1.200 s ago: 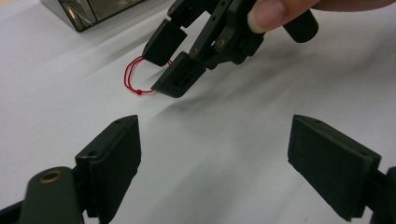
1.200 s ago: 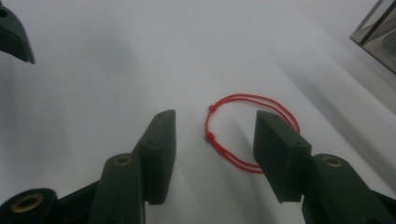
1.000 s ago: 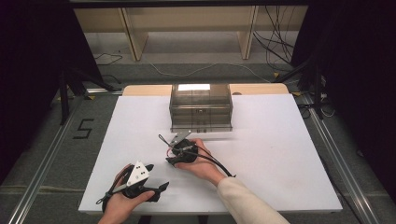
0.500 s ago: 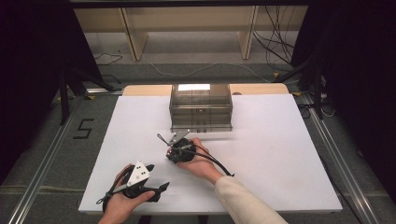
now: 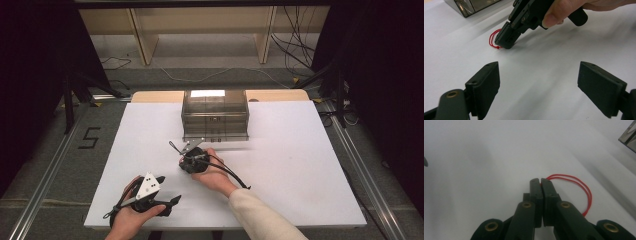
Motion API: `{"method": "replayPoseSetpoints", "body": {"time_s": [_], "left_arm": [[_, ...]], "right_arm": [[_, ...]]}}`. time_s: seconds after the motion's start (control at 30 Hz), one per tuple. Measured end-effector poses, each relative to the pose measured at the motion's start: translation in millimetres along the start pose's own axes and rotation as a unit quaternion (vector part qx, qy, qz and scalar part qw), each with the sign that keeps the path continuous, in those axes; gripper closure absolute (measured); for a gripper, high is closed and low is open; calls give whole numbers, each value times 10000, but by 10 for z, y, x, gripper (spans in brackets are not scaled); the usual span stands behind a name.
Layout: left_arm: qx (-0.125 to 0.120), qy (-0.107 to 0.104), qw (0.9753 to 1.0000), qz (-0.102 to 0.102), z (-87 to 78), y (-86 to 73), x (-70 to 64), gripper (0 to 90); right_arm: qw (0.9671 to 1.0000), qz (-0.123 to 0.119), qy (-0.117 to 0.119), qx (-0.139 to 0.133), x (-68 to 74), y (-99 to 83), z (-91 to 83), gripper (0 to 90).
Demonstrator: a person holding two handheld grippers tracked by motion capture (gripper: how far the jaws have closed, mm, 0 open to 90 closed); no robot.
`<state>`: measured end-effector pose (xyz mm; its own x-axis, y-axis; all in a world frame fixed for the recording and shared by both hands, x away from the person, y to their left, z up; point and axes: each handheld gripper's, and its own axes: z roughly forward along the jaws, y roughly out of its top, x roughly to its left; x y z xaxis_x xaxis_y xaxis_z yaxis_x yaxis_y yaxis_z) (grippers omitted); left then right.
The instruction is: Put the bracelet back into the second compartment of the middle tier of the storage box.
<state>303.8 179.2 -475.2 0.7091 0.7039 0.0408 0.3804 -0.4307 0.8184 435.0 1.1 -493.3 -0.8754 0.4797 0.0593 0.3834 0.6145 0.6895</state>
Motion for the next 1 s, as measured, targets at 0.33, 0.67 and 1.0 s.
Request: {"method": "replayPoseSetpoints", "body": {"time_s": [0.33, 0.67, 1.0], "left_arm": [[-3, 4, 10000, 8, -2, 1, 1, 180], [-4, 3, 10000, 8, -1, 1, 3, 181], [-17, 6, 10000, 9, -1, 1, 2, 181]], "right_arm": [[10000, 34, 13, -22, -19, -2, -28, 900], [9999, 71, 9, -125, -33, 23, -86, 900], [9997, 27, -12, -237, -35, 46, -142, 900]]}}
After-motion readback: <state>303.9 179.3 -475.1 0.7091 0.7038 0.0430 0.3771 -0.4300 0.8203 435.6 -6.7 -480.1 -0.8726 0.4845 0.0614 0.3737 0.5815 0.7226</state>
